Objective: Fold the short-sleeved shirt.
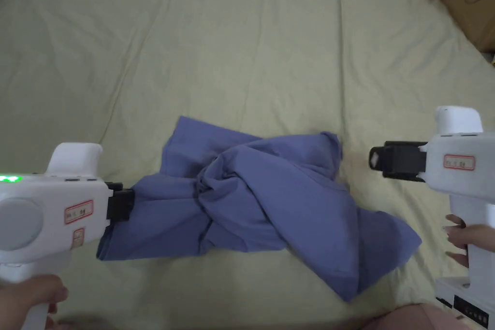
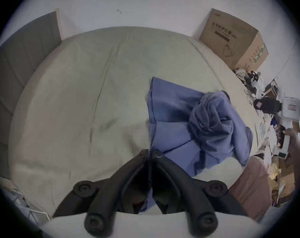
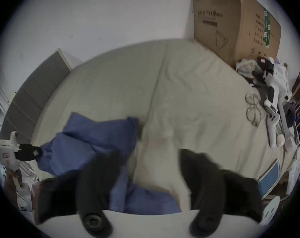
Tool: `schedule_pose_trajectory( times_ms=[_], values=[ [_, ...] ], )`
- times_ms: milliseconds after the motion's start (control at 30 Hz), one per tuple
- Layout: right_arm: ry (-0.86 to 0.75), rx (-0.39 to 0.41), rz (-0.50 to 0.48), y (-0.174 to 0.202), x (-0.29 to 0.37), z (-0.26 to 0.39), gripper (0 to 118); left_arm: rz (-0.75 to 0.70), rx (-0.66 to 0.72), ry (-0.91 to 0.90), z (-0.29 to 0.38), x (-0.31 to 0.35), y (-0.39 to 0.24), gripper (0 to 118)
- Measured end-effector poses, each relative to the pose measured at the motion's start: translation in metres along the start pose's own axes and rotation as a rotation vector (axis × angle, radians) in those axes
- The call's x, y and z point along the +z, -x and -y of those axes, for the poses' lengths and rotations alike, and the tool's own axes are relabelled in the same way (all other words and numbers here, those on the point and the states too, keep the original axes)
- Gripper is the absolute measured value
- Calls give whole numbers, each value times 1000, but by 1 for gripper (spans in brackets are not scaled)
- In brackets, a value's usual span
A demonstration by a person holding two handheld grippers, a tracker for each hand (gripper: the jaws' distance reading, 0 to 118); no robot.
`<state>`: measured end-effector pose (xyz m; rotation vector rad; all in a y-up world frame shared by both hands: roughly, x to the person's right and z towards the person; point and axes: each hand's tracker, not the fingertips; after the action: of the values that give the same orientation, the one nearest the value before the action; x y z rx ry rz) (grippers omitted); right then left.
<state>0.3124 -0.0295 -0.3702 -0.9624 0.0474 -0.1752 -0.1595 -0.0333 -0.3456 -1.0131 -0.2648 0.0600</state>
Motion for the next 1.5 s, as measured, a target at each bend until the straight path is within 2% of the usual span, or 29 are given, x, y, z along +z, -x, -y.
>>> schedule_pose_trajectory(
  times_ms=[33, 133, 233, 400, 500, 533, 567, 600, 633, 667, 800, 933, 1100, 1267, 1400, 1500],
  values=[
    [1, -4, 20, -3, -10, -4, 84, 4, 6, 2, -1, -1, 1, 1],
    [85, -53, -41, 0, -47, -19, 84, 3, 8, 4, -1, -3, 1, 1],
    [113, -80, -35, 9, -87, -39, 84, 0, 20, 8, -2, -8, 3, 1],
    [181, -21, -26, 30, -131, -54, 83, -3, 62, 22, -3, -17, 13, 1],
    [226, 71, 29, 40, -137, -55, 81, -3, 82, 32, -2, -22, 17, 1],
    [228, 107, 46, 44, -134, -54, 74, -3, 85, 33, -2, -23, 17, 1],
    [221, 143, 53, 47, -130, -54, 62, -4, 87, 34, -2, -24, 17, 1],
    [211, 195, 64, 52, -126, -53, 43, -6, 87, 34, -2, -23, 16, 1],
    [196, 240, 61, 56, -121, -51, 12, -8, 87, 33, -2, -23, 16, 1],
    [191, 268, 62, 58, -118, -49, 3, -9, 87, 31, -2, -22, 15, 1],
    [140, 234, 19, 51, -100, -43, 3, -9, 79, 11, -3, -13, 12, 1],
    [51, 122, -51, 34, -57, -46, 2, -5, 79, -21, -3, 4, 10, 1],
    [-62, 166, -66, 28, 11, -47, 2, -22, 77, -91, -5, 35, 11, 1],
    [-164, 126, -69, 11, 75, -54, 2, -58, 69, -187, -17, 74, 17, 1],
    [-276, 124, -32, 0, 123, -66, 2, -81, 82, -282, -37, 111, 25, 1],
    [-345, 103, -32, -6, 155, -80, 2, -131, 24, -335, -55, 139, 25, 1]
  ],
)
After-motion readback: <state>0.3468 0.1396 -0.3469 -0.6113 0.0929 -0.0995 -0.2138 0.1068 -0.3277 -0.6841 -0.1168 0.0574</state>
